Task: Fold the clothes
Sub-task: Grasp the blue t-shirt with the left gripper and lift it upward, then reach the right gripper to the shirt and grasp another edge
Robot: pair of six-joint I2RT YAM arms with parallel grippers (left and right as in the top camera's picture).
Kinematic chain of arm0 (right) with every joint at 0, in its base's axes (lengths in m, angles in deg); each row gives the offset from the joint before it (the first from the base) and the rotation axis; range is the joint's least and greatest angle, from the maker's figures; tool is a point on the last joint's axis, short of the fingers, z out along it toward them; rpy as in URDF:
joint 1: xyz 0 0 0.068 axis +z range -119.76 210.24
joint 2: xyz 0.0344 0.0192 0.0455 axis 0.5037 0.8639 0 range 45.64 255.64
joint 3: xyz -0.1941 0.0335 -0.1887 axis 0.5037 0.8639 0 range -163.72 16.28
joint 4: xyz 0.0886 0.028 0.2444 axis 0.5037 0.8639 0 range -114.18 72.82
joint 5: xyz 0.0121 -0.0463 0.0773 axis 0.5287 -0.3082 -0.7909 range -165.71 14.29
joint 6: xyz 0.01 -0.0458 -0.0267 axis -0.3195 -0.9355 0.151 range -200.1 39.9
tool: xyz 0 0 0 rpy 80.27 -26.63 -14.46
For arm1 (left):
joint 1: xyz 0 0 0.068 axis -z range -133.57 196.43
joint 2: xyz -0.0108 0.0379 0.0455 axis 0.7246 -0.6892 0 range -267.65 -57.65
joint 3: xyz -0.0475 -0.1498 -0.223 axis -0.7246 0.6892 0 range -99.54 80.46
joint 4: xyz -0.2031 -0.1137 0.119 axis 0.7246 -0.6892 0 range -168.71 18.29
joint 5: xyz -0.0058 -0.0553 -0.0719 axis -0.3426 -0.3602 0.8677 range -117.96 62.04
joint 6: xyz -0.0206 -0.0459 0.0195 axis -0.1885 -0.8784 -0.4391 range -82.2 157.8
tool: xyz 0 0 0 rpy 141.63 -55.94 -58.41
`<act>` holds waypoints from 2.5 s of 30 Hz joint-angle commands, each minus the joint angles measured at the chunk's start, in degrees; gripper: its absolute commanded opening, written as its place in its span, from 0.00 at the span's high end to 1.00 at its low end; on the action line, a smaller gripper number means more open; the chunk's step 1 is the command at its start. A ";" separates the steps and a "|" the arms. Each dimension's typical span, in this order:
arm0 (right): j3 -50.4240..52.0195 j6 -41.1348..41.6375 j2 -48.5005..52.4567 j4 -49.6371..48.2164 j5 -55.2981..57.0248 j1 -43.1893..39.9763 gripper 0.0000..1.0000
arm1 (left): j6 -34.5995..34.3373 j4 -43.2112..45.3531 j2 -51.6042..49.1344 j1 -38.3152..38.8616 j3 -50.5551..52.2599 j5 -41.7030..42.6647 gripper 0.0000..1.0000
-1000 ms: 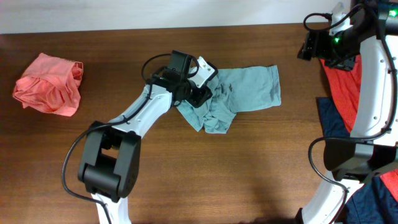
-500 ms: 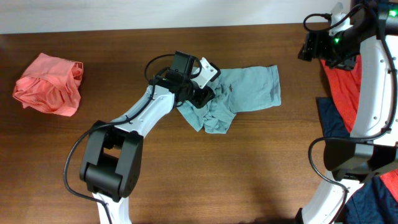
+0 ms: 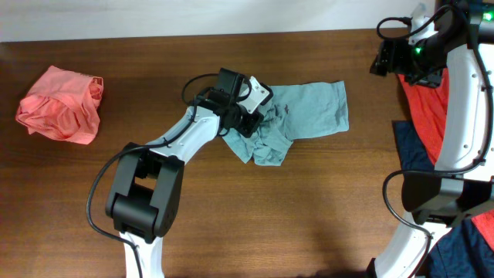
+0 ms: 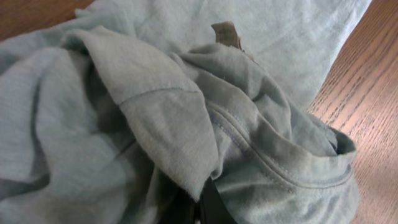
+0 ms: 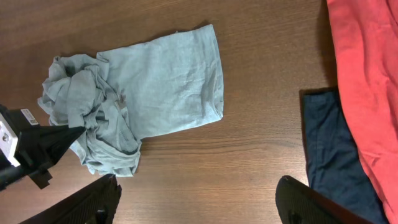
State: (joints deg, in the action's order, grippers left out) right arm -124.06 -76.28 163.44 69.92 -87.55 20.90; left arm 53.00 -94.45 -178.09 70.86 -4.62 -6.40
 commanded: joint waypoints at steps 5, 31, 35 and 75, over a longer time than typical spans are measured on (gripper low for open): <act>0.31 -0.63 -2.14 0.11 0.55 -0.11 0.15 | -0.17 -10.62 -0.42 -2.14 -12.11 -1.20 0.99; 1.77 -10.10 -2.16 3.23 -13.49 9.38 0.24 | 2.25 -43.85 -0.42 -14.86 -57.75 -18.40 0.99; 4.94 -11.10 -2.16 2.49 -11.04 16.39 0.24 | 2.23 -42.62 -0.42 -14.86 -57.77 -18.40 0.99; 52.37 -16.90 -1.77 -60.04 -7.15 38.27 0.48 | -4.07 -40.74 -0.42 -17.62 -57.75 -16.65 0.99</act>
State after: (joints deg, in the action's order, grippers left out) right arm -72.21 -92.78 162.69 10.19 -93.73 58.95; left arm 49.94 -135.37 -178.96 53.37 -60.82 -23.68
